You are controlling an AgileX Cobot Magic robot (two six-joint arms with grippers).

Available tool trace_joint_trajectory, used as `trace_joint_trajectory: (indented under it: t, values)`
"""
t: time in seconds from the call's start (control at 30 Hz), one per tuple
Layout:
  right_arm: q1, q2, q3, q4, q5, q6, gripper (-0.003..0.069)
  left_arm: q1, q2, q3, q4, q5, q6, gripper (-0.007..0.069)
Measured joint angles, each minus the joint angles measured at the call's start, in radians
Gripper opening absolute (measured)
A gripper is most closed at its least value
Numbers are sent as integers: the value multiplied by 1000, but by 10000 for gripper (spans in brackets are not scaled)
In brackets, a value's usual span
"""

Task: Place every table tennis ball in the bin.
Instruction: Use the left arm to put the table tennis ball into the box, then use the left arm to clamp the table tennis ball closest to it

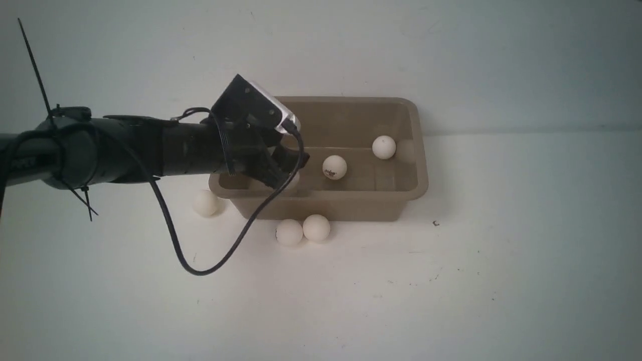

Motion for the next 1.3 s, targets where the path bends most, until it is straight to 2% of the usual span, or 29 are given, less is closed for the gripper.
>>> trace_joint_trajectory:
  t: [0.13, 0.27, 0.33, 0.5, 0.53, 0.63, 0.73, 0.9, 1.03, 1.13, 1.2, 1.3]
  values:
    - [0, 0, 0, 0, 0, 0, 580, 0, -113, 0, 20, -68, -102, 559]
    - [0, 0, 0, 0, 0, 0, 580, 0, -248, -1, 168, -57, -292, 549]
    - [0, 0, 0, 0, 0, 0, 580, 0, -313, -1, 336, 17, -496, 526]
    - [0, 0, 0, 0, 0, 0, 580, 0, -374, -1, 755, 219, -908, 484]
    - [0, 0, 0, 0, 0, 0, 580, 0, -374, -1, 772, 225, -922, 483]
    - [0, 0, 0, 0, 1, 0, 580, 0, -374, -1, 1017, 321, -1128, 478]
    - [0, 0, 0, 0, 1, -1, 580, 0, -374, 3, 1117, 368, -1238, 478]
    - [0, 0, 0, 0, 1, -1, 580, -8, -365, 65, 1120, 343, -1271, 478]
    - [0, 0, 0, 0, 1, -1, 580, -27, -335, 180, 1037, 234, -1268, 478]
    - [0, 0, 0, 0, 1, -1, 580, -30, -332, 255, 897, 164, -1259, 478]
    - [0, 0, 0, 0, 1, -1, 580, -30, -332, 273, 850, 144, -1244, 478]
    - [0, 0, 0, 0, 1, -1, 580, -30, -332, 332, 670, 58, -1140, 478]
